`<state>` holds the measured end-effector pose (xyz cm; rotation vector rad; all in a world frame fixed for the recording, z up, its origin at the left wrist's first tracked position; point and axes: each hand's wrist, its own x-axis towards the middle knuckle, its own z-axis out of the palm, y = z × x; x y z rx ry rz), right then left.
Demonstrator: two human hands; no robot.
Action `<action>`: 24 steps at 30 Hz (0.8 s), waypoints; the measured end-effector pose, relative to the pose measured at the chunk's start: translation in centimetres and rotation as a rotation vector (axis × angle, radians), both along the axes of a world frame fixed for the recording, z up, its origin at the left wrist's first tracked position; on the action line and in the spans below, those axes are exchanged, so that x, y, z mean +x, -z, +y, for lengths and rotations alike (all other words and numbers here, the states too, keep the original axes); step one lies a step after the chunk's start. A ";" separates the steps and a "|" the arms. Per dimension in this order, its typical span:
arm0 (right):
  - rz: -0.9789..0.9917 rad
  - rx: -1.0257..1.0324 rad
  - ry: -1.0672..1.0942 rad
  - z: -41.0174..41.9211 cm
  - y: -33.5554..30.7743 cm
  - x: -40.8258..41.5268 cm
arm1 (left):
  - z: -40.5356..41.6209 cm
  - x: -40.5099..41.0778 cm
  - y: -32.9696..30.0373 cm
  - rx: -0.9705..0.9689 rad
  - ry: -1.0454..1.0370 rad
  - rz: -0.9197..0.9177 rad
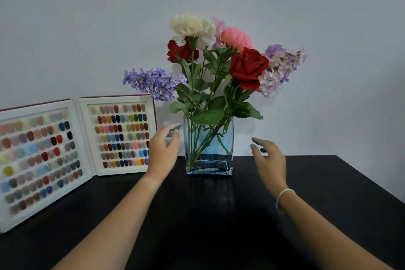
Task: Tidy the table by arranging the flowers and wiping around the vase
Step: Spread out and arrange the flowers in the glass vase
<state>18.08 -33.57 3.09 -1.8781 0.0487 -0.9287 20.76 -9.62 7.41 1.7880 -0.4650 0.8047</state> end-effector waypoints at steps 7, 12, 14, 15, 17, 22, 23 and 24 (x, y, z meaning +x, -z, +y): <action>0.159 0.235 -0.168 3.2 3.5 0.4 | -0.2 1.0 6.3 -0.167 0.129 0.382; 0.238 0.247 -0.264 3.8 4.2 1.0 | -0.9 2.2 8.4 -0.252 0.229 0.551; 0.250 0.240 -0.293 3.9 4.3 1.1 | -1.1 2.8 8.6 -0.284 0.274 0.588; 0.250 0.234 -0.302 3.9 4.4 1.1 | -1.1 3.0 8.7 -0.301 0.302 0.598; 0.250 0.221 -0.309 4.0 4.4 1.2 | -1.2 3.2 8.8 -0.297 0.346 0.615; 0.253 0.252 -0.330 4.1 4.4 1.2 | -1.1 3.2 8.9 -0.333 0.392 0.634; 0.255 0.257 -0.332 4.1 4.4 1.3 | -1.0 3.3 8.9 -0.346 0.395 0.645; 0.260 0.265 -0.336 4.0 4.4 1.3 | -0.9 3.3 8.9 -0.359 0.401 0.652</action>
